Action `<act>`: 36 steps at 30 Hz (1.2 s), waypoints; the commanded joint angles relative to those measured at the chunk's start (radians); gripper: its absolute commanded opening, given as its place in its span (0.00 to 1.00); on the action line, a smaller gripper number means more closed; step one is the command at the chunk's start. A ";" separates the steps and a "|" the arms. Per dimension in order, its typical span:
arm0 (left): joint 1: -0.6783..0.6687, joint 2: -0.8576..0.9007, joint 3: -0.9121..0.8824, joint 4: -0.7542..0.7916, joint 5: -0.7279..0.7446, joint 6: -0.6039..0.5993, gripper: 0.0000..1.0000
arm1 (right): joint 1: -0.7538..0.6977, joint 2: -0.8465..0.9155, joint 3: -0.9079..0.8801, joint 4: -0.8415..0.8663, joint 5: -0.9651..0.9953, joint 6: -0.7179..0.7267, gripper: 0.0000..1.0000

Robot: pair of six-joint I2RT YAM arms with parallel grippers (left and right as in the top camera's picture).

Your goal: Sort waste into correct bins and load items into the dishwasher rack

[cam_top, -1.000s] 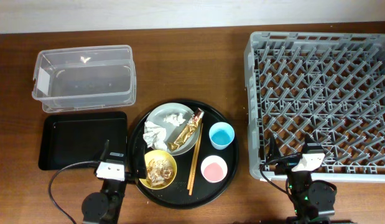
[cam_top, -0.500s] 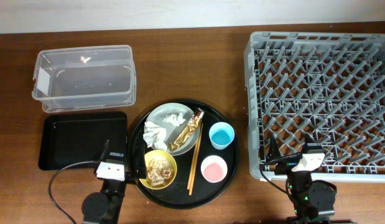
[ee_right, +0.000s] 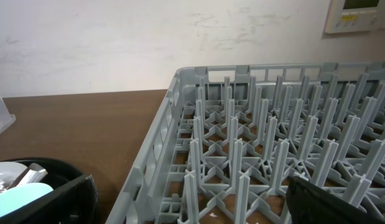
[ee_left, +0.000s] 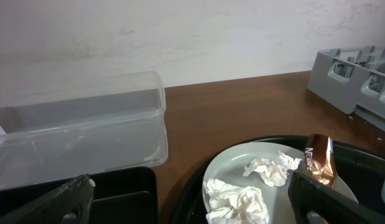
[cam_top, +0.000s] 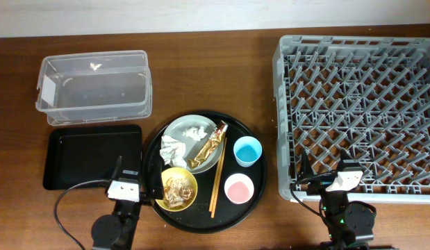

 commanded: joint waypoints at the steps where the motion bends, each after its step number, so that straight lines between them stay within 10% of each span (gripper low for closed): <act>1: 0.000 -0.005 -0.006 -0.001 0.014 0.016 0.99 | 0.004 -0.008 -0.007 -0.004 0.009 0.004 0.98; 20: 0.000 0.039 0.119 -0.137 0.026 -0.020 0.99 | 0.004 0.029 0.146 -0.130 -0.002 0.088 0.98; 36: -0.001 0.773 0.770 -0.571 0.124 -0.034 0.99 | 0.004 0.562 0.722 -0.691 -0.003 0.087 0.98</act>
